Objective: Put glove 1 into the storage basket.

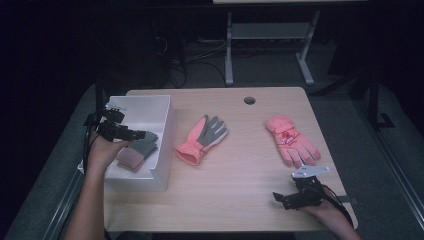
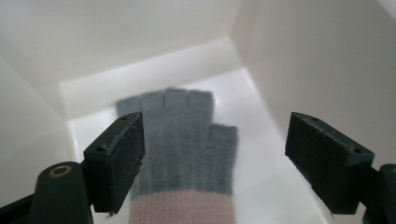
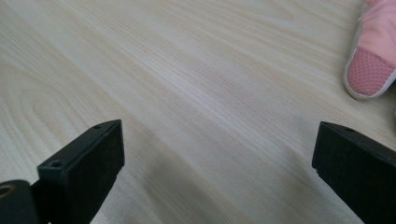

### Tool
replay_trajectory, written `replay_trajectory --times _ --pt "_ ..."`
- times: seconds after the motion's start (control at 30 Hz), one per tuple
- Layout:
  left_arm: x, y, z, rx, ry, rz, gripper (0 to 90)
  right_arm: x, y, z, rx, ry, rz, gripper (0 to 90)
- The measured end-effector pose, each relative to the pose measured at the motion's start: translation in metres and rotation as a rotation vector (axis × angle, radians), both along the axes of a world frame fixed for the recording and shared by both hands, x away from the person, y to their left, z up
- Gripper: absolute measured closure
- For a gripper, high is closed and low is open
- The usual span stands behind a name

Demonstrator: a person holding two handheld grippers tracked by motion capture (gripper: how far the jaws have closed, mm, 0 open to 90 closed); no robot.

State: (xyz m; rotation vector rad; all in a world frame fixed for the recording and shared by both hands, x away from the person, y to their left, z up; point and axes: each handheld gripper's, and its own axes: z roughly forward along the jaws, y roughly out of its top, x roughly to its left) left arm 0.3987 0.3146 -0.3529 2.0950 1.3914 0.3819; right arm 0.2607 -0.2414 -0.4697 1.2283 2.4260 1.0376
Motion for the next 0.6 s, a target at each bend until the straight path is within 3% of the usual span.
replay_trajectory --times 0.3,0.6 --pt "-0.011 -0.029 0.034 -0.033 -0.067 -0.121 17.6 0.0 0.001 -0.001 -0.004 0.008 0.002 2.0" --pt "-0.019 -0.064 0.053 -0.078 -0.115 -0.209 17.7 0.0 0.002 0.0 -0.006 0.008 0.003 2.0"
